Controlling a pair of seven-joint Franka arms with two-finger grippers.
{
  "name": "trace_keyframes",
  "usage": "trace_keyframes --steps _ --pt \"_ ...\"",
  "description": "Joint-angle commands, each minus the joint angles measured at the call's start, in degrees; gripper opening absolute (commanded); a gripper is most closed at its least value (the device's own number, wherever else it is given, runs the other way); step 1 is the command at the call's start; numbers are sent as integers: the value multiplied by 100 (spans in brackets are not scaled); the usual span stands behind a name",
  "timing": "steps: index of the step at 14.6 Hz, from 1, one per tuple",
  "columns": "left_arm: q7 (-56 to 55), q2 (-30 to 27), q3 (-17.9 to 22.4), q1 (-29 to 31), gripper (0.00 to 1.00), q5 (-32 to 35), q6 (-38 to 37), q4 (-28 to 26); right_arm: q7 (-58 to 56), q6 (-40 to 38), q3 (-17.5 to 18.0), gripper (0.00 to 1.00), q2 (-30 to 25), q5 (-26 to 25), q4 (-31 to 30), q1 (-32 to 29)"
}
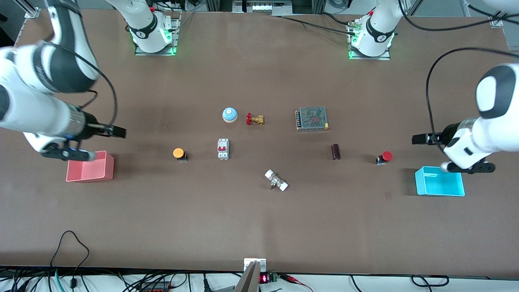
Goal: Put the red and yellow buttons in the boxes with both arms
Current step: 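Move the right gripper toward the yellow button while the left gripper reaches the red button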
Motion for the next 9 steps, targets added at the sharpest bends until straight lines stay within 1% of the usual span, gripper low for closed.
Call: trace_keyframes --steps 1,2,4,6,8,9 --pt "117 3 -15 6 100 92 609 -528 213 763 -40 100 -83 51 -558 400" --pt "109 -7 -15 6 100 57 856 -775 467 914 -32 100 -57 24 -630 506" --pt "108 81 -15 6 100 22 1286 -1013 540 1160 -23 100 109 -2 -657 621" --pt "65 238 -15 -2 100 4 1743 -1198 584 1494 143 100 241 -28 -815 648" --pt "47 344 -24 -2 100 -31 2157 -1479 645 1653 214 100 408 -46 -833 665" --pt "47 388 -24 -2 100 -275 2350 -1628 637 1828 232 100 470 -46 -859 674"
